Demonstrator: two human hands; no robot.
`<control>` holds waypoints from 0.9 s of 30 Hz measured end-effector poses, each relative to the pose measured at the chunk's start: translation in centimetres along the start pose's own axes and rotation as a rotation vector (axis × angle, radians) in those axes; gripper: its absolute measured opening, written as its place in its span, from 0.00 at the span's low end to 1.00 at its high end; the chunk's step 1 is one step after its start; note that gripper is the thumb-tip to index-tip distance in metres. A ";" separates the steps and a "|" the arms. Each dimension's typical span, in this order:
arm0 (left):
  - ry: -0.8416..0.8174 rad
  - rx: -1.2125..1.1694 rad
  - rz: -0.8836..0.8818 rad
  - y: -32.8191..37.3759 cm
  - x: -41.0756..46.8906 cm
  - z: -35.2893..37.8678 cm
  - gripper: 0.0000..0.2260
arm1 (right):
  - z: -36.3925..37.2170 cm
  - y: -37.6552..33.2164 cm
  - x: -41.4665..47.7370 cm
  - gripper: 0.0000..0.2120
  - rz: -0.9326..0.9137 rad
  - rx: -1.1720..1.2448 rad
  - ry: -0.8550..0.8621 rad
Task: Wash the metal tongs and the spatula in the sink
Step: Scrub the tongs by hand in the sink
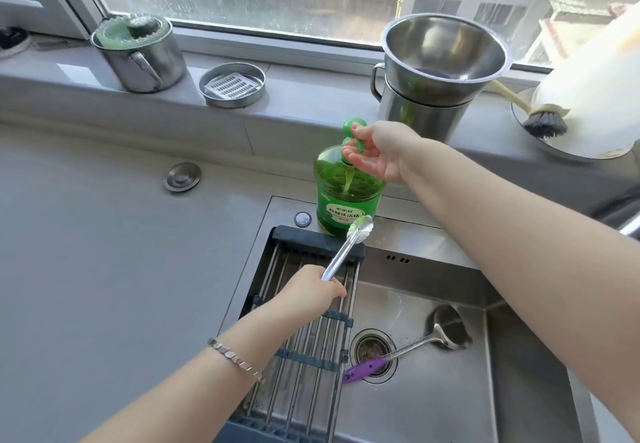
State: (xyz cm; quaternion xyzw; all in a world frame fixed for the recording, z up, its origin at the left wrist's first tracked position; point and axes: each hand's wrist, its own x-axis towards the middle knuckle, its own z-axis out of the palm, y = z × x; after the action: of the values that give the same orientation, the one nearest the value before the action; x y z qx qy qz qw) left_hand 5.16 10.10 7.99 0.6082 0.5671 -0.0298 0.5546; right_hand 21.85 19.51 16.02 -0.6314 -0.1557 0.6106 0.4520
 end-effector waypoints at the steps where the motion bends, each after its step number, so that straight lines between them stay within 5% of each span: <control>1: -0.001 -0.004 0.001 -0.1 0.1 0.1 0.04 | -0.1 0.1 0.0 0.09 0.007 0.041 0.003; 17: 0.018 -0.050 0.006 0.3 -1.1 0.3 0.06 | -0.1 0.8 -0.7 0.10 0.111 0.216 0.005; 22: 0.014 -0.059 0.090 1.0 -2.7 0.3 0.04 | -0.6 1.8 -3.2 0.20 0.108 0.285 -0.025; 25: 0.049 0.017 0.168 1.2 -3.7 1.0 0.04 | -2.0 5.2 -6.8 0.19 -0.082 0.224 0.048; 27: 0.056 0.021 0.226 1.7 -4.6 1.9 0.04 | -3.0 9.7 -9.8 0.19 -0.356 -0.093 0.064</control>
State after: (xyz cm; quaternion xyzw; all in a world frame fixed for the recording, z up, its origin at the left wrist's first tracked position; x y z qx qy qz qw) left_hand 5.87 6.17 11.37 0.6746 0.5099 0.0439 0.5320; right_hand 19.10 5.78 14.33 -0.6332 -0.2786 0.4926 0.5280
